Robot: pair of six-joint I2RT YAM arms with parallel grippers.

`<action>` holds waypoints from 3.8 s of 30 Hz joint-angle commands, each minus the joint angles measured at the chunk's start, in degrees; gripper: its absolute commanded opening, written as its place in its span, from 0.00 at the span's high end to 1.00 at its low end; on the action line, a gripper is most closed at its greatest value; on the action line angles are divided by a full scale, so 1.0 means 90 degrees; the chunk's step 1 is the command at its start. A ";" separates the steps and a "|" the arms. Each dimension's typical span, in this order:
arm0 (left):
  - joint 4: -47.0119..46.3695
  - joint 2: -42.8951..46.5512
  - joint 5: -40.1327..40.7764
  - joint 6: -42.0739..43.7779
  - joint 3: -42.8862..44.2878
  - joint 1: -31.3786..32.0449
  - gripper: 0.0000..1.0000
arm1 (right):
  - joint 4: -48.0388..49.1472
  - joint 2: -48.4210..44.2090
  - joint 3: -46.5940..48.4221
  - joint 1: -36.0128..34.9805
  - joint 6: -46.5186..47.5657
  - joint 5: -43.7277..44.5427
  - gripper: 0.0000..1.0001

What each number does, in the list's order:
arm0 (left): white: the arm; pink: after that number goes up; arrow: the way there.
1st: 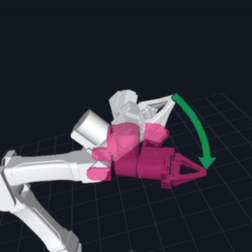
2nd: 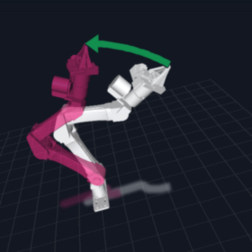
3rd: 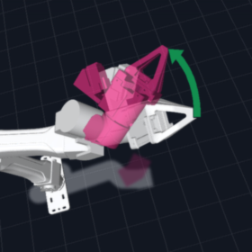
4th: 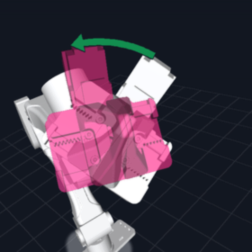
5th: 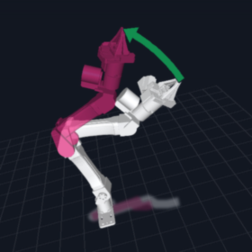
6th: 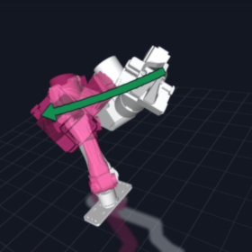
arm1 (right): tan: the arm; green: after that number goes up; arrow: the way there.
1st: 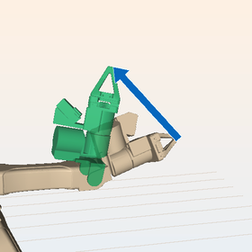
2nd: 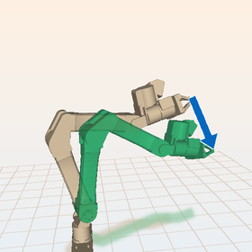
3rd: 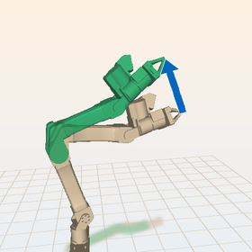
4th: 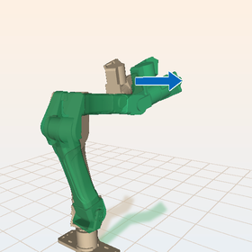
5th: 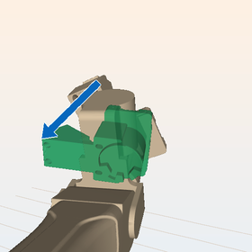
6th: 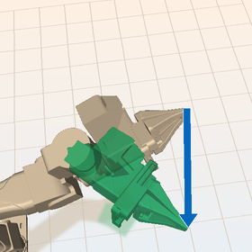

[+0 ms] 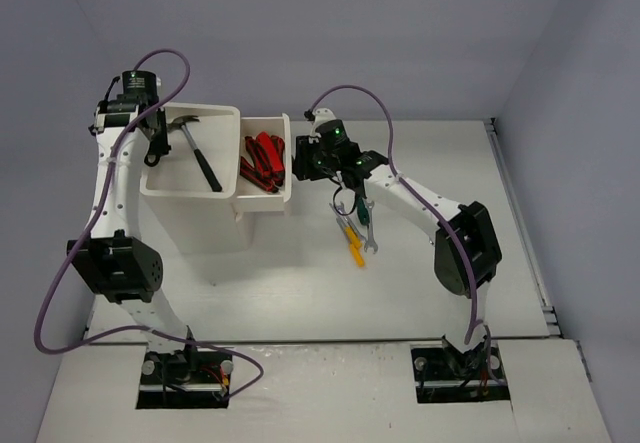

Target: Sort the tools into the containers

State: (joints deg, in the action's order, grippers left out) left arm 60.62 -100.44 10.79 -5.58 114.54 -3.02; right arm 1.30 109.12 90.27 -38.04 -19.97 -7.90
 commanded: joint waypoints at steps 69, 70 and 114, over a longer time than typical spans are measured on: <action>-0.1984 0.0184 -0.1211 0.1992 -0.0612 -0.0172 0.77 | 0.1145 0.2048 0.1995 0.0330 0.0518 -0.4719 0.55; -0.1987 0.0186 -0.1277 0.1997 -0.0625 -0.0172 0.86 | 0.1157 0.2133 0.2082 0.0330 0.0534 -0.4804 0.54; -0.1984 0.0267 -0.1965 0.1690 -0.0759 -0.0172 1.00 | 0.2190 0.3403 0.3598 0.0008 0.0387 -0.5783 0.97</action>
State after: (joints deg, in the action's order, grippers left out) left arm 43.17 -99.11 -1.10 10.22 107.53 -6.02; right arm 14.47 145.21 122.90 -36.85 -16.65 -59.29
